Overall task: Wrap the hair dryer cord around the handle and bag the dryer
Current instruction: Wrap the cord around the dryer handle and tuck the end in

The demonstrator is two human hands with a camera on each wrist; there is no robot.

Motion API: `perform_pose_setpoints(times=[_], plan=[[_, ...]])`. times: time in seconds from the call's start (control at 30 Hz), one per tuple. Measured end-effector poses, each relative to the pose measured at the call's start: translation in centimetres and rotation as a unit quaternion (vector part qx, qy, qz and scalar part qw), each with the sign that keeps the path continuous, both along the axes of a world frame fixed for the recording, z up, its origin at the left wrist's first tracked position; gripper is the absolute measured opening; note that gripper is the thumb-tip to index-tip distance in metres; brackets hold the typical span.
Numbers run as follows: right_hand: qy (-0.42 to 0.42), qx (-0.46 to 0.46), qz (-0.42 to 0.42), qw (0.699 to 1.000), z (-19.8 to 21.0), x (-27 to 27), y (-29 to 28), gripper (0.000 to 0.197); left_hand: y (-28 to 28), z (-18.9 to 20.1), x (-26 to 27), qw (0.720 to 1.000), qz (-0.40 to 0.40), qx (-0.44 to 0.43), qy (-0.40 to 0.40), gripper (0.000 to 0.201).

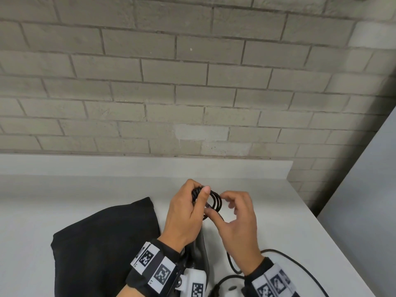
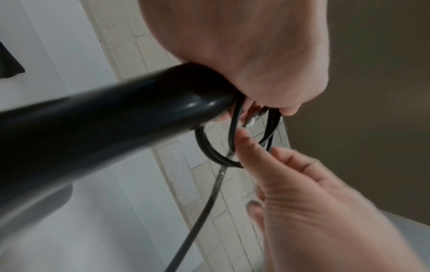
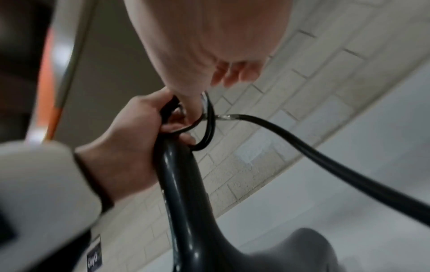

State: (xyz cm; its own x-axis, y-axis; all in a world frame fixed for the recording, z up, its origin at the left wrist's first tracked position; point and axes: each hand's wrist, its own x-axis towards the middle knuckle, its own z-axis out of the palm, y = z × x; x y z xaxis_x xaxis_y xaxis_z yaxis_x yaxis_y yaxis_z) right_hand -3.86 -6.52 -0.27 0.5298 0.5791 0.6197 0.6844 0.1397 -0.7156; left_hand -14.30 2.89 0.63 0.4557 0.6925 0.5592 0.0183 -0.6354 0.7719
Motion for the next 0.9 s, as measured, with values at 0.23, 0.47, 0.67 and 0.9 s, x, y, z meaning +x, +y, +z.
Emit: perform_pose_setpoints(times=[0.23, 0.47, 0.67, 0.9], plan=[[-0.211, -0.089, -0.11, 0.967, 0.0, -2.4, 0.1, 0.027, -0.4, -0.1, 0.3, 0.999, 0.038, 0.001, 0.002, 0.036], [-0.076, -0.203, -0.057, 0.975, 1.8, -2.9, 0.1, 0.016, -0.7, -0.2, 0.5, 0.999, 0.037, 0.025, 0.008, 0.04], [0.064, -0.229, 0.034, 0.971, 3.8, -2.9, -0.8, 0.014, -0.8, 0.0, 0.6, 0.998, 0.051, 0.044, 0.007, 0.04], [0.197, -0.247, 0.109, 0.942, 5.6, -2.2, -2.1, 0.019, -1.0, 0.3, 0.9, 0.998, 0.045, 0.051, 0.005, 0.04]])
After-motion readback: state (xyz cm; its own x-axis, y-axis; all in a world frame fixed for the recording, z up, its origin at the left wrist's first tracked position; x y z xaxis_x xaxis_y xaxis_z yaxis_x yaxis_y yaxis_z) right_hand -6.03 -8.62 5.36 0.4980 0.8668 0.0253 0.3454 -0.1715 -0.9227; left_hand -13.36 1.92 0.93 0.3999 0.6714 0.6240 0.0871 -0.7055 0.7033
